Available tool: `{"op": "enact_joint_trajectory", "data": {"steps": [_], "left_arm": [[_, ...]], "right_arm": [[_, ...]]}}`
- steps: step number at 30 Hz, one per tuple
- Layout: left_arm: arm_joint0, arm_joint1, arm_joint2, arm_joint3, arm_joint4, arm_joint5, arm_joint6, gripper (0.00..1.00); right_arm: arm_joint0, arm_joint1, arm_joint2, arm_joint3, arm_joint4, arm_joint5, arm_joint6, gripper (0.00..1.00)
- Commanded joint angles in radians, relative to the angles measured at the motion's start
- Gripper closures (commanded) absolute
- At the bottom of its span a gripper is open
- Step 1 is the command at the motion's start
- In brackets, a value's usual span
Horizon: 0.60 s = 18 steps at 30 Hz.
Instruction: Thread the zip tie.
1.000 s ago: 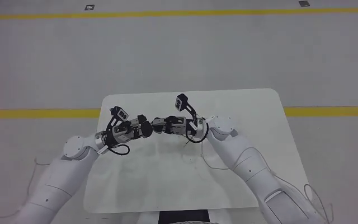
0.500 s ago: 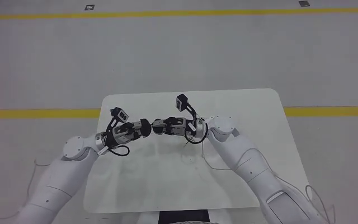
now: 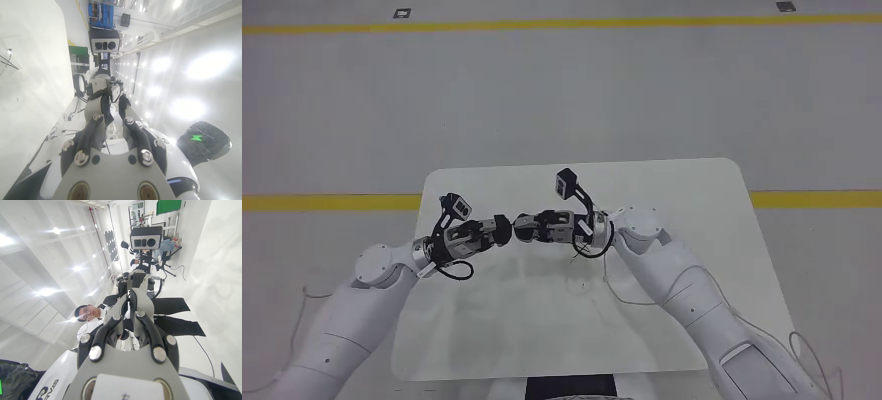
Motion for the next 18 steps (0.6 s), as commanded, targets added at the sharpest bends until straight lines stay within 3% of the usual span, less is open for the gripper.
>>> {"op": "enact_joint_trajectory", "data": {"steps": [1, 9, 12, 18], "left_arm": [[0.001, -0.001, -0.001, 0.0, 0.001, 0.001, -0.001, 0.87], [0.002, -0.004, -0.005, -0.001, 0.001, 0.006, -0.005, 0.9], [0.002, -0.006, -0.006, 0.001, 0.004, 0.008, -0.006, 1.0], [0.004, -0.008, -0.011, 0.002, -0.001, 0.004, -0.014, 1.0]], "right_arm": [[0.0, 0.0, -0.002, -0.002, -0.001, 0.002, 0.001, 1.0], [0.004, 0.0, -0.012, -0.002, -0.002, 0.004, -0.007, 1.0], [0.005, 0.0, -0.014, -0.001, -0.001, 0.004, -0.01, 1.0], [0.003, 0.001, -0.014, -0.004, -0.004, -0.003, -0.014, 1.0]]}}
